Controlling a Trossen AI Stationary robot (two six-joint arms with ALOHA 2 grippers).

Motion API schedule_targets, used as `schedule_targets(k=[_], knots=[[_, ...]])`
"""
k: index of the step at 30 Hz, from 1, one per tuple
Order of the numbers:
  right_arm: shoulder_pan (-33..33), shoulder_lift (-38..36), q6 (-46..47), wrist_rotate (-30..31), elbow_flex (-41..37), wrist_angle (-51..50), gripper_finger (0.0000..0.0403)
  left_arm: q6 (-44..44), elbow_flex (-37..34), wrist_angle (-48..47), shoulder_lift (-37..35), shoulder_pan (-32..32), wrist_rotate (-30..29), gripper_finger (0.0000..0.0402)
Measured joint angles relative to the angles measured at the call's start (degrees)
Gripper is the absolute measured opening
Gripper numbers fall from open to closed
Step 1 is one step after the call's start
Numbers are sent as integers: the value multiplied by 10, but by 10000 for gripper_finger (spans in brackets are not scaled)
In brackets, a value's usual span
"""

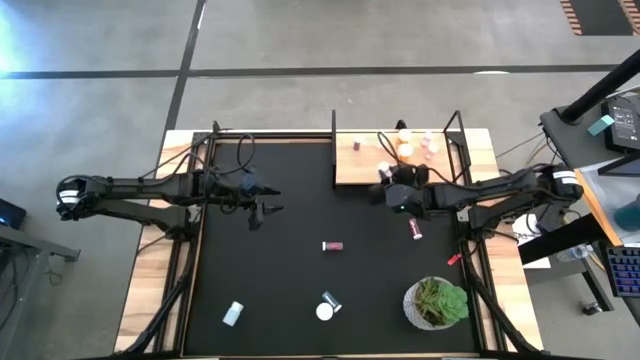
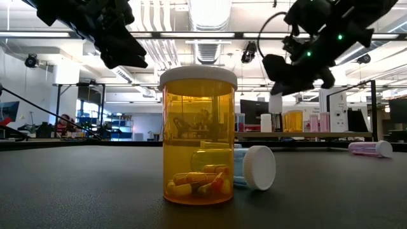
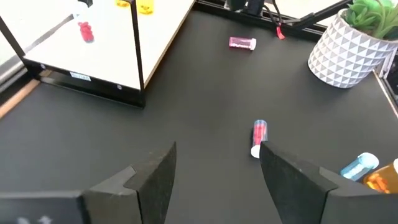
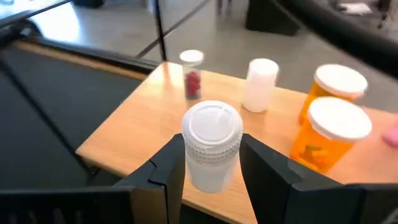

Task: Pick and place medicine bottles onto shelf by color
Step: Put the top white pill bottle on the shelf aligned with the other white pill bottle

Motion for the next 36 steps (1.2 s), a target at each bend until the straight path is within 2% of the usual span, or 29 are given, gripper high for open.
schedule_targets(k=[3, 9, 14, 22, 30, 36], knots=[[-9, 19, 36, 0, -2, 5, 130, 6, 0, 4, 0, 0, -6, 215], [-38, 70, 48, 0, 13, 11, 130, 6, 0, 4, 0, 0, -22, 215], [-70, 104, 112, -1, 25, 14, 130, 3, 0, 4, 0, 0, -22, 215], [-109, 145, 92, -3, 56, 14, 130, 1, 0, 3, 0, 0, -22, 215], [-145, 160, 137, -52, 68, 19, 130, 4, 0, 3, 0, 0, -22, 215], [-154, 157, 134, -48, 71, 15, 130, 5, 0, 3, 0, 0, -22, 215]])
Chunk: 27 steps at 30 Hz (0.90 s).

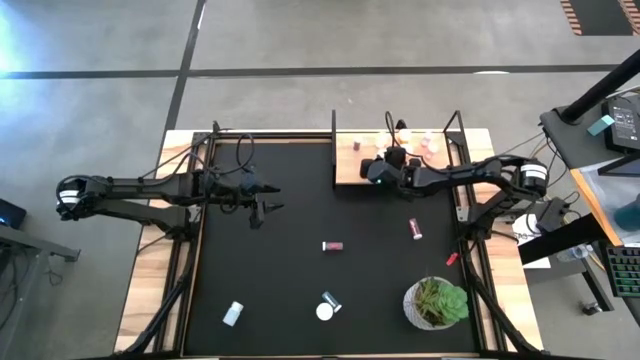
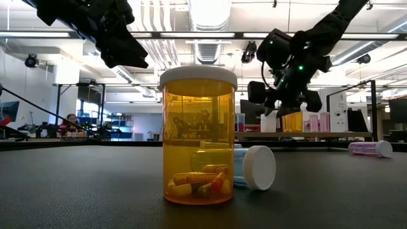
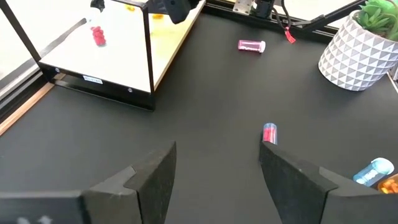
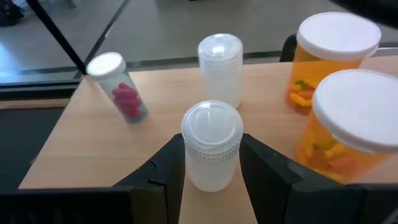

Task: Pick and place medicine bottles onto shelf by color
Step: Put the top white pill bottle on the shelf aligned with the other white pill bottle

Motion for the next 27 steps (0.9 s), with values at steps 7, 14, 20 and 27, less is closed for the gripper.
schedule_targets(k=[7, 14, 20, 27], knots=[[-9, -1, -14, -2, 3, -3, 149, 0, 0, 0, 0, 0, 0, 215], [-9, -1, -14, -5, 3, -3, 159, 0, 0, 0, 0, 0, 0, 215], [-9, -1, -28, -3, 3, -2, 159, 0, 0, 0, 0, 0, 0, 215], [-10, -1, -37, -2, 3, -2, 160, 0, 0, 0, 0, 0, 0, 215]])
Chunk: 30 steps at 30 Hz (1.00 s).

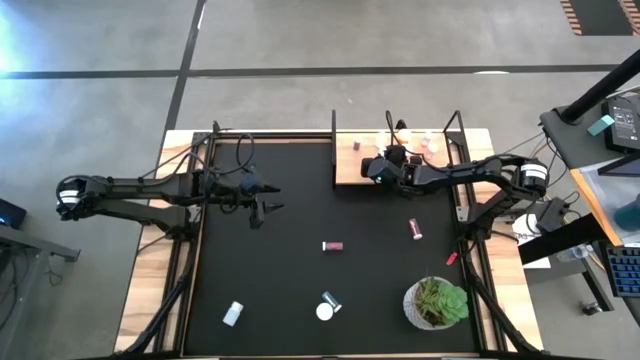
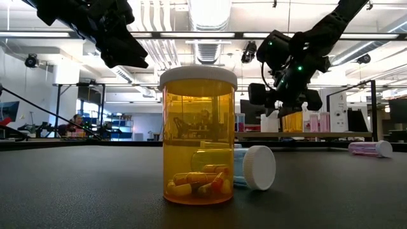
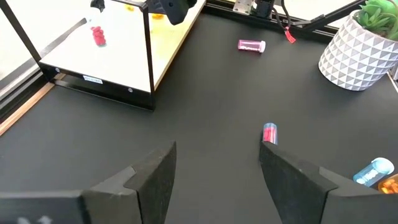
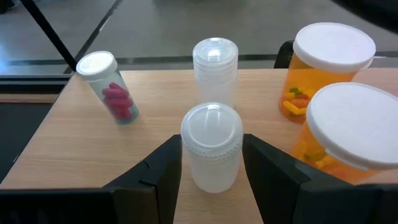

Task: Pick and place medicine bottles onto shelf by color
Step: Put the top white pill bottle on the shelf aligned with the other white pill bottle

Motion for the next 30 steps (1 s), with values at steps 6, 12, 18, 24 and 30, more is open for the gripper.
schedule_targets(k=[6, 12, 18, 24, 30], knots=[[-2, 0, -7, 0, 0, 0, 160, 0, 0, 0, 0, 0, 0, 215], [-2, 0, -7, -4, 0, 1, 160, 0, 0, 0, 0, 0, 0, 215], [-2, 0, -6, -11, 0, 2, 160, 0, 0, 0, 0, 0, 0, 215], [-2, 0, -6, -11, 2, 2, 156, 0, 0, 0, 0, 0, 0, 215], [-2, 0, -7, -9, 4, 2, 134, 0, 0, 0, 0, 0, 0, 215]])
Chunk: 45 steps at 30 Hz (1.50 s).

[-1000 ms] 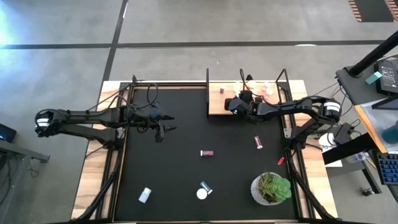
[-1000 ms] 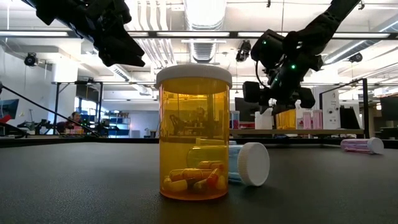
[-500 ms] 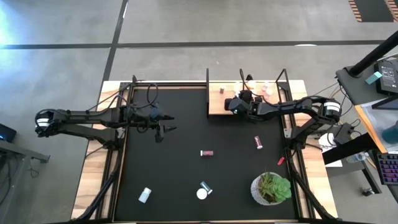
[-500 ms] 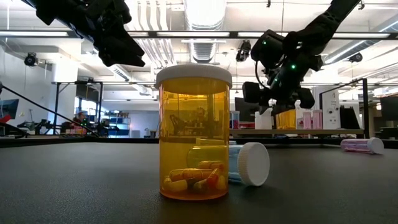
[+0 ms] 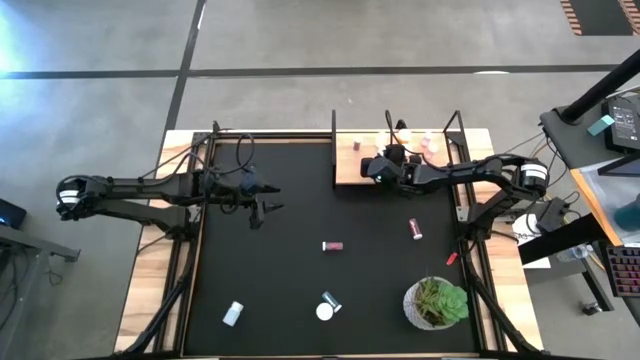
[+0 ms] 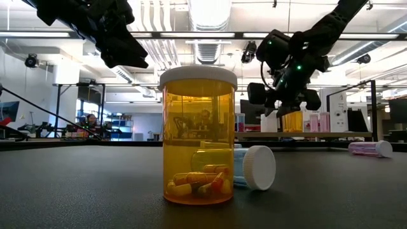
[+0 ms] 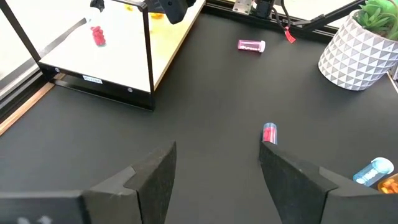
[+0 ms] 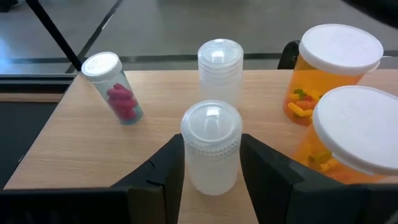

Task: Pick and place medicine bottles onto shelf by color
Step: Put the top white pill bottle on the shelf aligned with the other white pill bottle, then put the top blue pill bottle on the shelf aligned with the other blue pill bottle

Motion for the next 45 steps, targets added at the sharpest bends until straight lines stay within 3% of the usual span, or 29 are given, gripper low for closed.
schedule_targets(k=[4, 20, 32, 38, 45], knots=[[0, 0, 0, 0, 0, 0, 137, 0, 0, 0, 0, 0, 0, 215], [0, -12, 0, -20, 0, 0, 222, 0, 0, 0, 0, 0, 0, 215], [31, -137, -61, -40, 1, 0, 237, -2, 0, 0, 0, 0, 0, 215], [89, -180, -117, -130, 1, 0, 237, -2, 0, 0, 0, 0, 0, 215], [172, -179, -140, -236, 1, -1, 237, -35, 0, 0, 0, 0, 1, 215]])
